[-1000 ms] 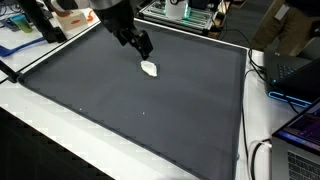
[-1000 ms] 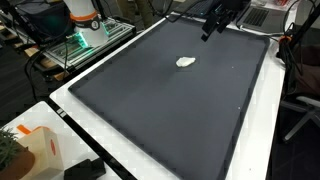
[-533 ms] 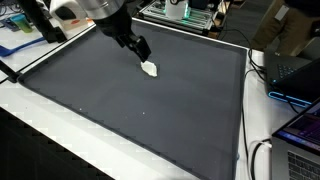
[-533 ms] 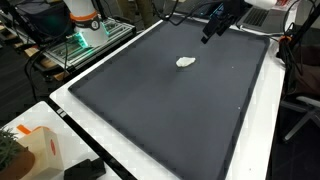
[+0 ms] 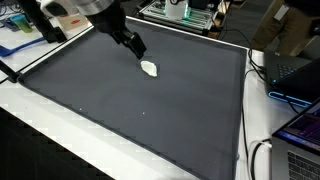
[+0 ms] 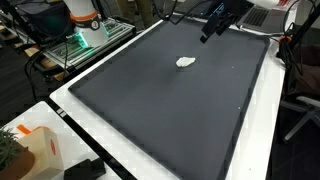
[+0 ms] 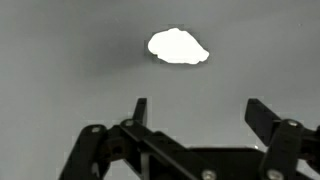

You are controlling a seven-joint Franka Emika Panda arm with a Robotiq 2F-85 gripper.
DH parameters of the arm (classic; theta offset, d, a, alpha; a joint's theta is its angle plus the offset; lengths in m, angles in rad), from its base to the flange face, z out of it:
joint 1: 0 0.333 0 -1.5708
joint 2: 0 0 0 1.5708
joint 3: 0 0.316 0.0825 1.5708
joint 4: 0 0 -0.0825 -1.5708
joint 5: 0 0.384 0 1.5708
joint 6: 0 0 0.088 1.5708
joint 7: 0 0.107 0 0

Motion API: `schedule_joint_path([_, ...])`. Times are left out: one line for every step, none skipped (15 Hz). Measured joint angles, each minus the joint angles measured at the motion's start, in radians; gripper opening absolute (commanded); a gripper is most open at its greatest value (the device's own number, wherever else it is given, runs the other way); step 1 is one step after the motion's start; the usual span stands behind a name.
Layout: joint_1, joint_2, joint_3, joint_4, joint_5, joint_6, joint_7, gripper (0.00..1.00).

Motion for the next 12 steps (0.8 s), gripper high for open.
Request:
schedule_joint_path([-0.01,0.012,0.0,0.025,0.003,-0.034,-0.003,1.0])
schedule_joint_path([-0.022,0.027,0.0,0.052,0.009,-0.073,-0.009,1.0])
schedule_joint_path([-0.034,0.044,0.0,0.081,0.017,-0.11,-0.017,1.0])
schedule_joint_path([-0.046,0.063,0.0,0.108,0.027,-0.141,-0.027,1.0])
schedule_joint_path([-0.057,0.084,0.0,0.135,0.04,-0.168,-0.039,1.0])
schedule_joint_path([-0.066,0.104,0.001,0.16,0.052,-0.185,-0.046,1.0])
schedule_joint_path([-0.074,0.124,0.001,0.181,0.064,-0.192,-0.052,1.0])
schedule_joint_path([-0.081,0.143,0.003,0.202,0.074,-0.194,-0.057,1.0])
schedule_joint_path([-0.087,0.161,0.004,0.221,0.085,-0.195,-0.058,1.0])
schedule_joint_path([-0.091,0.177,0.006,0.237,0.094,-0.196,-0.058,1.0])
schedule_joint_path([-0.096,0.192,0.007,0.253,0.102,-0.197,-0.058,1.0])
schedule_joint_path([-0.1,0.205,0.009,0.268,0.111,-0.197,-0.058,1.0])
